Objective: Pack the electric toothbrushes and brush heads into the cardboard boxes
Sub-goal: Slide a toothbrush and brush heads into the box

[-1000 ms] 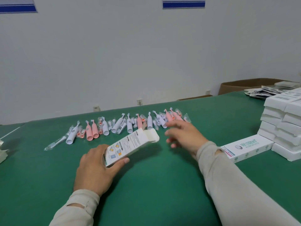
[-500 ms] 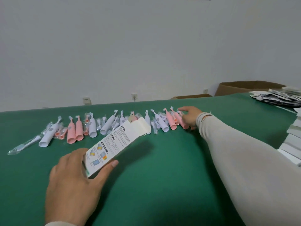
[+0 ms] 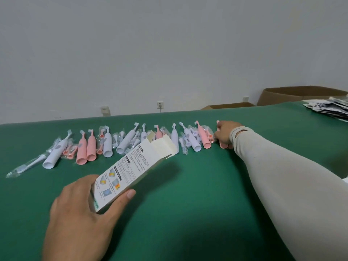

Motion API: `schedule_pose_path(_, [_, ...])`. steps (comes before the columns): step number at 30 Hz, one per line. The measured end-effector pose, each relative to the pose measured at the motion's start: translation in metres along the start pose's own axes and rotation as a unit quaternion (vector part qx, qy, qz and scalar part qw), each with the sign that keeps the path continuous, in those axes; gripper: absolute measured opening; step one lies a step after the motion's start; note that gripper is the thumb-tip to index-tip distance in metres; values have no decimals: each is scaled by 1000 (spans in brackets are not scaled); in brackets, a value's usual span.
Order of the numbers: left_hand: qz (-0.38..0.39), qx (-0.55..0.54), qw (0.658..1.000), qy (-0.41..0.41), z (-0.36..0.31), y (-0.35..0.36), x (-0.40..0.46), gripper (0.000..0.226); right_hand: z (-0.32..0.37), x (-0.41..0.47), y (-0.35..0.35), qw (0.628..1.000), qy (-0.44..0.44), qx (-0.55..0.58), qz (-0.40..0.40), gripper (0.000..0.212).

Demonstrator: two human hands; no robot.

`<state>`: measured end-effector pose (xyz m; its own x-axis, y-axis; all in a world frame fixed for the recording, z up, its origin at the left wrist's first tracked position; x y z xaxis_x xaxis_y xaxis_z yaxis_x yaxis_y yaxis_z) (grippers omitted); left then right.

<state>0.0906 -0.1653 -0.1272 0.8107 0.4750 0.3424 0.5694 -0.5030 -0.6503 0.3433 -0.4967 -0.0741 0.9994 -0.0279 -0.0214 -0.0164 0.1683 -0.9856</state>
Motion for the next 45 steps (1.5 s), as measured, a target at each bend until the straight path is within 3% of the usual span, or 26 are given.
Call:
schedule_pose_path(5, [-14, -6, 1000, 17, -6, -3, -2, 60, 8, -10, 5, 997, 50, -58, -18, 27])
schedule_pose_path(7, [-13, -11, 1000, 15, -8, -4, -3, 62, 5, -18, 7, 995, 72, -60, -30, 30])
schedule_pose_path(13, [-2, -17, 1000, 15, -10, -9, -6, 61, 5, -63, -2, 988, 99, 61, -103, 40])
schedule_pose_path(16, [5, -17, 1000, 8, -10, -11, -7, 66, 24, -111, -12, 979, 55, 163, -109, 34])
schedule_pose_path(19, [9, -19, 1000, 1, -13, -20, -12, 56, 56, -184, 10, 967, -31, 240, -80, 22])
schedule_pose_path(23, [6, 12, 1000, 21, -10, -35, -22, 61, 110, -259, 48, 962, -132, 236, -50, 50])
schedule_pose_path(25, [-1, 25, 999, 28, -4, -40, -27, 63, 123, -270, 50, 955, -130, 258, -65, 59])
schedule_pose_path(29, [4, 53, 998, 38, 3, -42, -29, 67, 112, -272, 50, 885, -52, 459, -57, 9])
schedule_pose_path(33, [17, 40, 998, 50, 5, -35, -22, 63, 88, -266, 41, 802, -16, 594, -62, 28])
schedule_pose_path(38, [5, -3, 997, 72, 8, -30, -10, 52, 69, -253, 28, 685, -29, 721, -101, 12])
schedule_pose_path(40, [2, 4, 997, 76, 11, -29, -5, 53, 64, -250, 24, 664, -64, 740, -93, 17])
schedule_pose_path(43, [4, 13, 997, 71, 14, -28, -2, 59, 58, -251, 19, 660, -118, 733, -116, 18])
schedule_pose_path(45, [6, 17, 997, 69, 14, -28, -2, 60, 57, -252, 15, 625, -144, 749, -163, 18])
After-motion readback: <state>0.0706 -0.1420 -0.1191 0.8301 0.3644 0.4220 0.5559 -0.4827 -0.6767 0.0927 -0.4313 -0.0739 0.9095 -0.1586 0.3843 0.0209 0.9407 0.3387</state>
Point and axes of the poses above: each hand's wrist, its own x-axis towards the middle knuckle, its own y-axis out of the palm, z = x × y, the point moved 1 cm from there along x, towards the middle knuckle, and after that the axes turned 7 degrees about -y, right-handed, at the moved point
